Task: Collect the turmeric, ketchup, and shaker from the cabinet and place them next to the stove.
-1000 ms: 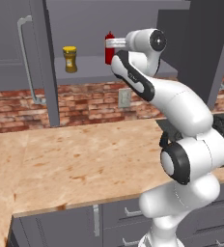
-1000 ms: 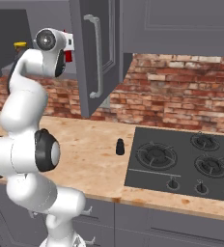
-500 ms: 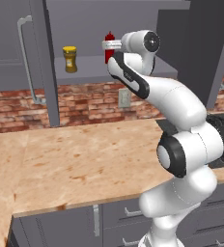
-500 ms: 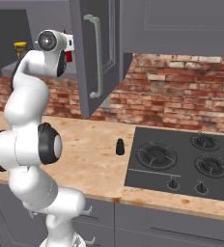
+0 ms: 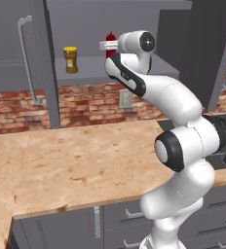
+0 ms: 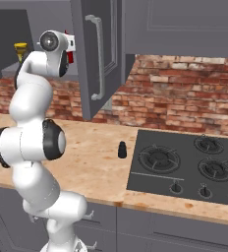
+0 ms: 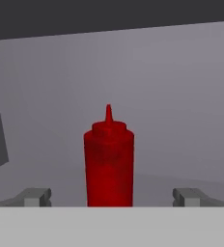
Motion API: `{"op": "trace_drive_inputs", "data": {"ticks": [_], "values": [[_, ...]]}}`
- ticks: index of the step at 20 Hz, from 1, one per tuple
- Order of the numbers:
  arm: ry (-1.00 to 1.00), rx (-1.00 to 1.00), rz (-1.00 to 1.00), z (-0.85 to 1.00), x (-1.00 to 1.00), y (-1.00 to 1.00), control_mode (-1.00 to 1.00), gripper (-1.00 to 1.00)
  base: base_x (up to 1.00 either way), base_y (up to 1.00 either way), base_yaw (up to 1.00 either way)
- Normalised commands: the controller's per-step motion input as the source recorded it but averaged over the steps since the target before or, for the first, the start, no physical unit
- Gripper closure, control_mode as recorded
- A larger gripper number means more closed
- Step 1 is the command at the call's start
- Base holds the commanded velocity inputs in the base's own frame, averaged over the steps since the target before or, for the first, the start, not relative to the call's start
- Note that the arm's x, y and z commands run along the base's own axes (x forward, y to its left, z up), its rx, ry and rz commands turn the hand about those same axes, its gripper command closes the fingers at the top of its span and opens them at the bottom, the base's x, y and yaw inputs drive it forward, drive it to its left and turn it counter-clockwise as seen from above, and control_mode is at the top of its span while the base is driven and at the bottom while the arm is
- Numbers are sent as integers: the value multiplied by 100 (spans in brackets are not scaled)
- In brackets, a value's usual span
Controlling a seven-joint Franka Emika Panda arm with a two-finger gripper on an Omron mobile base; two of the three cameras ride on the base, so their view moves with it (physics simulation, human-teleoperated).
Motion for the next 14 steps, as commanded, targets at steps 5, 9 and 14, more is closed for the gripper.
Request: {"op": "trace_drive_inputs", "data": {"ticks": [5, 9, 14], "values": [[0, -1, 0, 0, 12, 9, -100, -100, 0, 0, 0], [0, 0, 0, 0, 13, 2, -100, -100, 0, 0, 0], [0, 0, 0, 0, 14, 0, -100, -100, 0, 0, 0]]}}
